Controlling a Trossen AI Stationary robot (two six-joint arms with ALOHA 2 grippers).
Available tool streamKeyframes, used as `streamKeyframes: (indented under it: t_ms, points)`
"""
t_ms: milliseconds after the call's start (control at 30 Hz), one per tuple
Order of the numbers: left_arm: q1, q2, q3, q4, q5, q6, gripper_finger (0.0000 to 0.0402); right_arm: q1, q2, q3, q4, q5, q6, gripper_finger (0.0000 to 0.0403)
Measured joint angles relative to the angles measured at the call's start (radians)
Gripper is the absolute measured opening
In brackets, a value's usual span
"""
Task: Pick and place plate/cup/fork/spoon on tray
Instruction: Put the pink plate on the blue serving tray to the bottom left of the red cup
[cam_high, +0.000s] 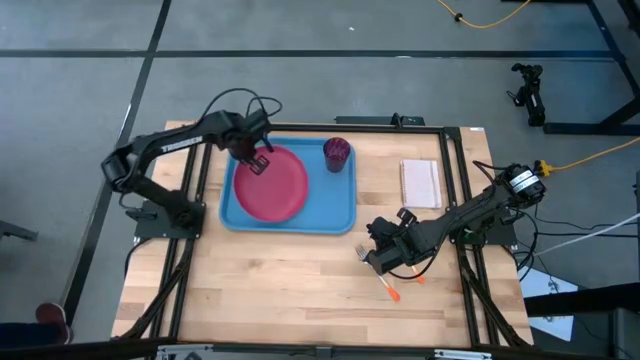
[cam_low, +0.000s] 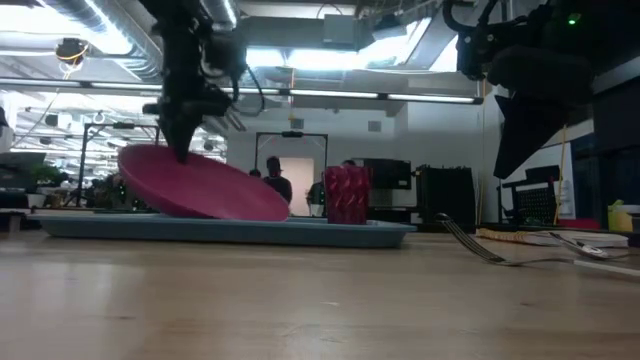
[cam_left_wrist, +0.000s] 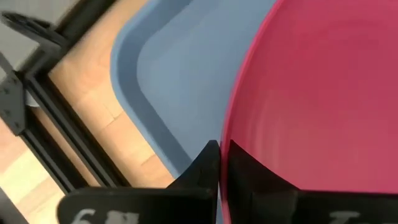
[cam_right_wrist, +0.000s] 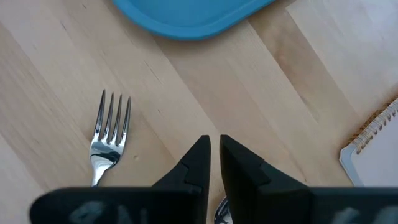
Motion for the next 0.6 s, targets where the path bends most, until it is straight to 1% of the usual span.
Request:
streamKeyframes:
  t_ms: [167, 400, 600]
  points:
    - [0.014, 0.085, 0.0, 0.006, -0.024, 0.0, 0.0005, 0.0, 0.0, 0.0, 0.0, 0.0, 0.0, 0.0042]
    - [0.014, 0.147, 0.0, -0.008, -0.129, 0.002, 0.006, 0.0, 0.0, 0.0, 0.0, -0.001, 0.0, 0.0042]
    - [0.012, 0.153, 0.0, -0.011, -0.131, 0.019, 0.0086, 0.0, 0.0, 0.0, -0.001, 0.0, 0.0, 0.0042]
